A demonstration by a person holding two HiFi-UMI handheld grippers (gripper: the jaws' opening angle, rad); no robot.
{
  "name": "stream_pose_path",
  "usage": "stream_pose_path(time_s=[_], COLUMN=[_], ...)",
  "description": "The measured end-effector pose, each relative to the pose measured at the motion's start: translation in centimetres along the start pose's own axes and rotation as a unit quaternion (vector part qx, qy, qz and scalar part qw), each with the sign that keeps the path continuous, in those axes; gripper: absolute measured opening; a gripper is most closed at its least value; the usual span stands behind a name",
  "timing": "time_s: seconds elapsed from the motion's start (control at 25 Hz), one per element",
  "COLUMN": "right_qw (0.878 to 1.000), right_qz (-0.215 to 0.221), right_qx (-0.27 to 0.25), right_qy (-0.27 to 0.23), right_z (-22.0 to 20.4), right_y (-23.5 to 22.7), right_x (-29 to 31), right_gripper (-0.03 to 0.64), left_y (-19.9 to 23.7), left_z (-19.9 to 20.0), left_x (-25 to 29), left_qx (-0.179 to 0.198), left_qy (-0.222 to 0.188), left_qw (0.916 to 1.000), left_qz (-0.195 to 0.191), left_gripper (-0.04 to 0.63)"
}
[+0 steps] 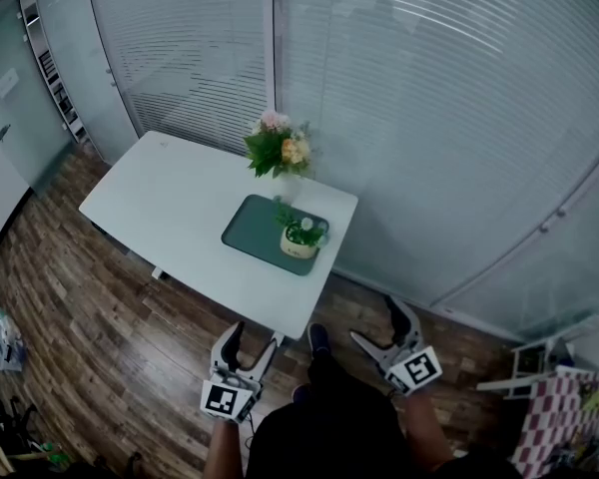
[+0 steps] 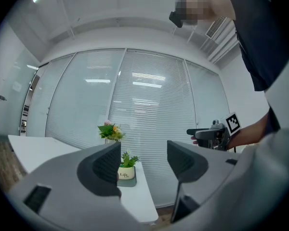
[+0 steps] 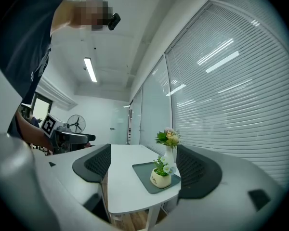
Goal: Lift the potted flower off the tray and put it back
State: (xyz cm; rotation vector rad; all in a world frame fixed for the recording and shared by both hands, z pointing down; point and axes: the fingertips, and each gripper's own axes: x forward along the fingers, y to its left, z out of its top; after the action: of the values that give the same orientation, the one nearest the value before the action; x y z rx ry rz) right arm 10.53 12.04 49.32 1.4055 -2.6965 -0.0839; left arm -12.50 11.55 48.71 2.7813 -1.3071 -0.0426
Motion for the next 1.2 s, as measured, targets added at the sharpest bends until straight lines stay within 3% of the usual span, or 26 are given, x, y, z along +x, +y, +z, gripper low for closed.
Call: stream_pose_path(time_s=[0.44, 0.6, 0.8, 1.0, 1.2], right_qw=[1.000, 0.998, 0.996, 0.997, 0.995], right_qz=[0.022, 0.036, 0.047, 0.057, 0.069], right_qx=[0.006, -0.018, -0.009, 0.003, -0.013], right_qy=[0.015, 0.043, 0.076, 0.049, 0.074], right_z=[-1.1, -2.4, -3.9, -3.8, -5.0], right_y=[-1.9, -2.6, -4.0, -5.4, -6.6], right_x=[3.9, 5.7, 7.4, 9.1, 10.4], right_gripper=[0.387, 0.387, 0.387, 0.387, 0.387], left_y=[2.3, 3.1, 4.3, 5.4, 6.1], left_z=[-0.3, -0.8, -1.2, -1.9, -2.5], left_x=[2.6, 4.1, 6.6, 8.7, 10.9], left_qx=[-0.005, -0.006, -0.011, -0.008, -0.005], left_qy=[0.011, 0.017, 0.024, 0.037, 0.046], left_qw=[0.9999, 0.9998, 0.9996, 0.9993, 0.9989], left_qz=[0.001, 0.001, 0.000, -0.001, -0.007], left_gripper=[0.279, 0.279, 0.279, 0.279, 0.279])
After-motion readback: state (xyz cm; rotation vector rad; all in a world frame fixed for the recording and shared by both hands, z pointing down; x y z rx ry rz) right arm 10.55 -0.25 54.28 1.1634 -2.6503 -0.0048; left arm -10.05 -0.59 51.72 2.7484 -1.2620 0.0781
